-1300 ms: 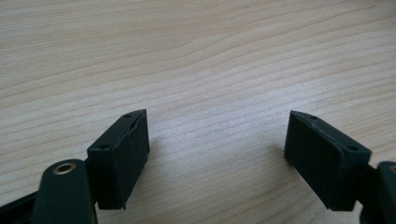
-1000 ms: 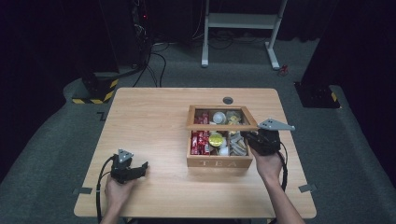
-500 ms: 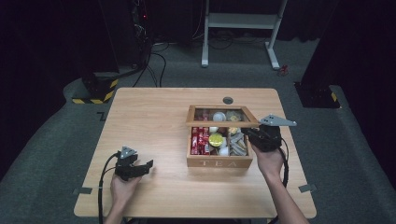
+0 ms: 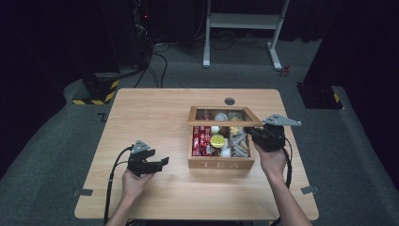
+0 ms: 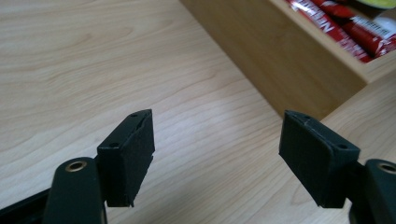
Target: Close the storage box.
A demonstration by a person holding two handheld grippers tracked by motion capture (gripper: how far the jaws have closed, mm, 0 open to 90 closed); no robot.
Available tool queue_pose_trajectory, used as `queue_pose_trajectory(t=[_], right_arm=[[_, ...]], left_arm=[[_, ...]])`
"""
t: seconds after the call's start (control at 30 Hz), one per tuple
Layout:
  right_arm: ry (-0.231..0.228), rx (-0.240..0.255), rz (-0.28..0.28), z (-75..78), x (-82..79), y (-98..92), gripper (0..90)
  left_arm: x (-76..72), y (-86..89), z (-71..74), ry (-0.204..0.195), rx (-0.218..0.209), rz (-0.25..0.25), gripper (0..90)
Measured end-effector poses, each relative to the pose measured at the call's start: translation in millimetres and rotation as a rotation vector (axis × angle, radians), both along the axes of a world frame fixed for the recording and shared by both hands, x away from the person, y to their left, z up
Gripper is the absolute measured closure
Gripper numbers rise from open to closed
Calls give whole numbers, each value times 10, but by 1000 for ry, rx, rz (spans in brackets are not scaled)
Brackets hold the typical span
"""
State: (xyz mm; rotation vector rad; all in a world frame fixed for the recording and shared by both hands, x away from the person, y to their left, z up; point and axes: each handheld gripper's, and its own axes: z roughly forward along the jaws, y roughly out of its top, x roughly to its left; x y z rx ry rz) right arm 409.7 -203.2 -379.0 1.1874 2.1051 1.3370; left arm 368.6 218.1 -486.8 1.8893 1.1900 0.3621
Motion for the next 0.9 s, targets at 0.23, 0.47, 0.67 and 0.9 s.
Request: queue_pose_trajectory(t=[0.23, 0.47, 0.67, 0.9], right_arm=[[3, -12, -15, 30, -28, -24, 900], [4, -12, -17, 58, -11, -27, 900], [-1, -7, -14, 64, 3, -32, 900], [0, 5, -10, 75, 23, -49, 900]], left_arm=[[102, -193, 192, -45, -8, -63, 279], [164, -345, 331, -68, -41, -100, 309], [190, -538, 389, -93, -21, -136, 322], [257, -706, 428, -115, -14, -157, 311]])
